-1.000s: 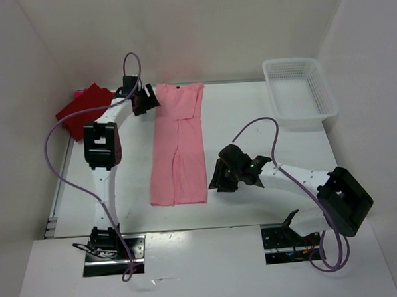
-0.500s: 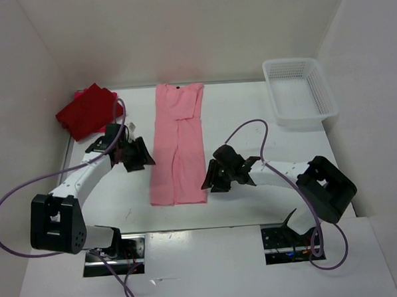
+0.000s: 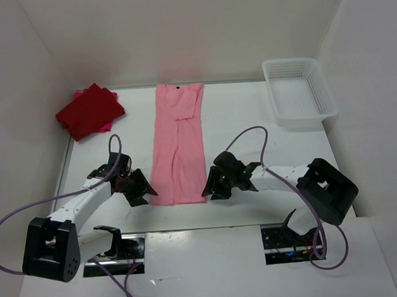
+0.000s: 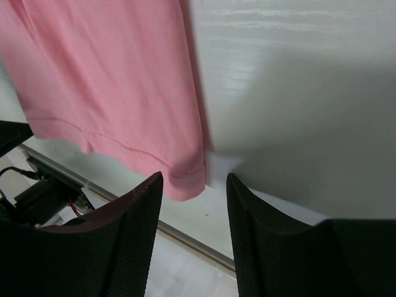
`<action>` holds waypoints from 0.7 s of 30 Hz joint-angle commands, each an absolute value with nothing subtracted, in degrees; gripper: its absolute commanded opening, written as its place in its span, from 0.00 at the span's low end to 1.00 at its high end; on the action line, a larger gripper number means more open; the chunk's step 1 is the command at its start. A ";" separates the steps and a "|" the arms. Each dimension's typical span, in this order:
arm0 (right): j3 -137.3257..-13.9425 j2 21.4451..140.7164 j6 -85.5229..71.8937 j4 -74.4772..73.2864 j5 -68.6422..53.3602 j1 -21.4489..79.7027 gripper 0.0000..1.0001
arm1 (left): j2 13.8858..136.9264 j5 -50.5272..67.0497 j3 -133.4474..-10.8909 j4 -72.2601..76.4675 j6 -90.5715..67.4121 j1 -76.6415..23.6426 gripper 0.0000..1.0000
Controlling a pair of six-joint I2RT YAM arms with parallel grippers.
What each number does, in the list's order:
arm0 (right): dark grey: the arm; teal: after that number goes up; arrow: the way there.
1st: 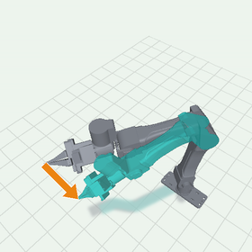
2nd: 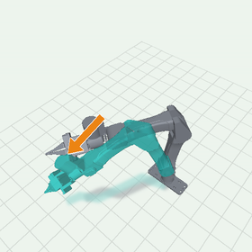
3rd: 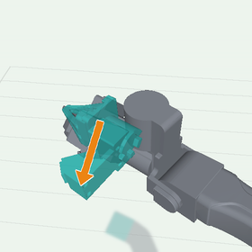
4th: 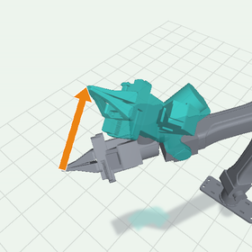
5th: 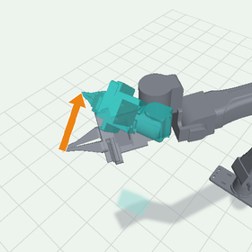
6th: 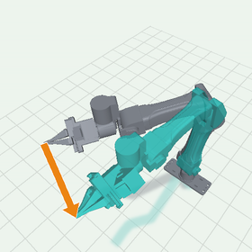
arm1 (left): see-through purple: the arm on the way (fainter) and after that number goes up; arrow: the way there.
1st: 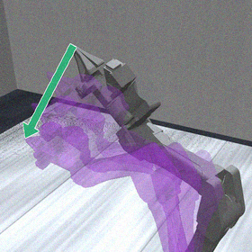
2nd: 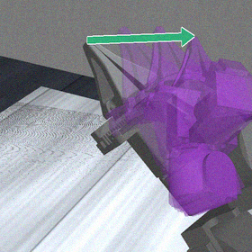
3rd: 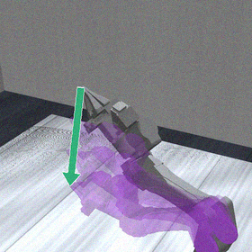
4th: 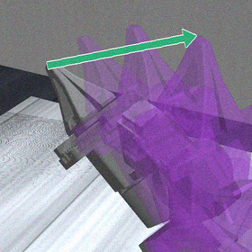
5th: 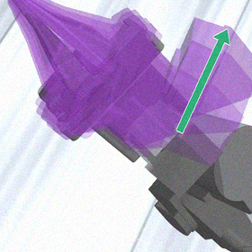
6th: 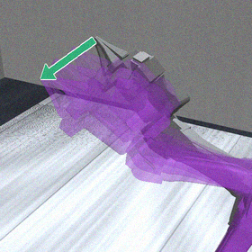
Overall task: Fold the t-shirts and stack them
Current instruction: Grab the bottom of the folded rectangular tshirt with both arms
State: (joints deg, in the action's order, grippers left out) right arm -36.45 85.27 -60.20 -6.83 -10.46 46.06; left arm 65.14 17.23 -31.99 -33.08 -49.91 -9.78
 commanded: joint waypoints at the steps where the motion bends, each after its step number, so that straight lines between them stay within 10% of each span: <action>1: -35.34 83.06 -60.91 -4.92 -10.72 46.76 0.51 | 64.78 16.97 -30.24 -28.74 -54.40 -9.40 0.58; 10: -35.33 84.46 -61.44 -3.60 -12.13 47.90 0.47 | 65.39 12.74 -25.49 -23.56 -56.25 -10.11 0.46; 21: -36.47 87.28 -61.44 -3.24 -12.66 47.90 0.15 | 64.25 15.11 -23.29 -22.24 -56.78 -13.53 0.13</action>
State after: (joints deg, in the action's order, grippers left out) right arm -35.48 86.96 -61.34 -4.56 -12.75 47.37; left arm 65.04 14.35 -24.01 -22.55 -56.12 -12.21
